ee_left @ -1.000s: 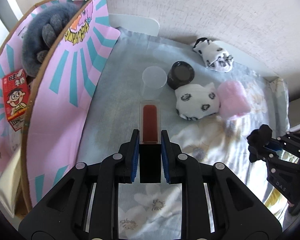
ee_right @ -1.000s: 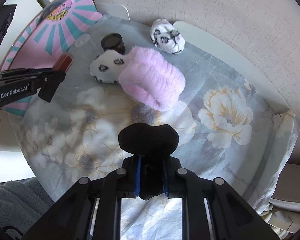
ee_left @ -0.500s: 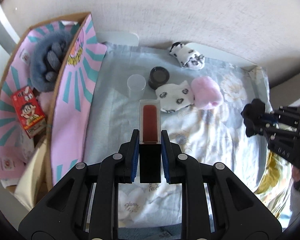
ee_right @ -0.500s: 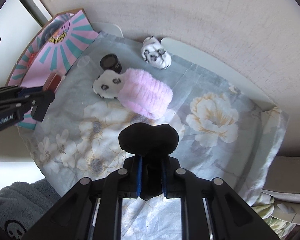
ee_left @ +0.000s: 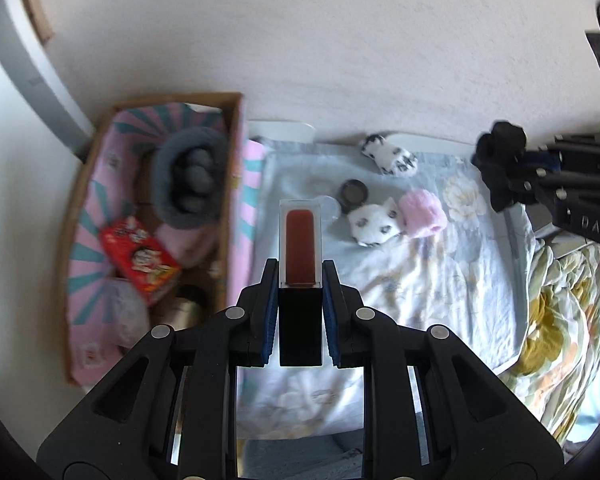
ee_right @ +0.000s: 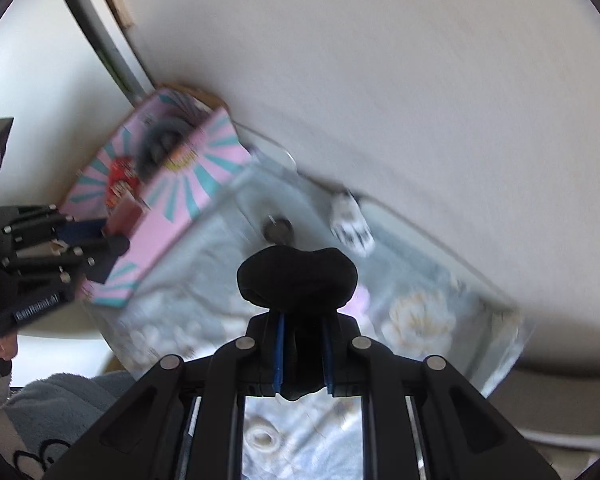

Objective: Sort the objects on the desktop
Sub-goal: 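Carry the lipstick and black scrunchie into the cardboard box and release both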

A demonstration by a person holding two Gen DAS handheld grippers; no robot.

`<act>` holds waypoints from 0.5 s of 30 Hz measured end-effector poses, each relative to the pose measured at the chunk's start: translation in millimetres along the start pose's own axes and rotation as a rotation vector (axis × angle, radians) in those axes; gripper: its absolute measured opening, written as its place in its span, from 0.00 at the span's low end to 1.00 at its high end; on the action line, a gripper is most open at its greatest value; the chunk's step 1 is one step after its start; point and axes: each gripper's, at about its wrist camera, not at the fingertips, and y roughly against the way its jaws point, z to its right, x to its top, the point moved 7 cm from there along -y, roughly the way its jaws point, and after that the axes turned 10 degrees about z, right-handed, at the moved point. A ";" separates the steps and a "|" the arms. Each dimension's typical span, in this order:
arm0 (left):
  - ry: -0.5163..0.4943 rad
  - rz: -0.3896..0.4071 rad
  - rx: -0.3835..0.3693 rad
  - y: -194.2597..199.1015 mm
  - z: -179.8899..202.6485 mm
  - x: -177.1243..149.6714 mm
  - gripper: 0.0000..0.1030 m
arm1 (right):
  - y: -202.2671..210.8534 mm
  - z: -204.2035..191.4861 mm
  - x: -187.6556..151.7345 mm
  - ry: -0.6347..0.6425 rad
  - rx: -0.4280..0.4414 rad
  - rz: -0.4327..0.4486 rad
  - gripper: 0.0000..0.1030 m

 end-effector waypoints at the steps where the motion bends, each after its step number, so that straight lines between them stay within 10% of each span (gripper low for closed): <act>1: 0.004 0.004 0.005 2.9 -6.4 1.1 0.17 | -0.2 -7.3 9.2 0.011 0.007 0.006 0.14; 15: 0.109 -0.015 0.068 8.6 -104.4 -20.6 0.17 | -50.4 -142.1 98.7 0.151 0.164 -0.012 0.14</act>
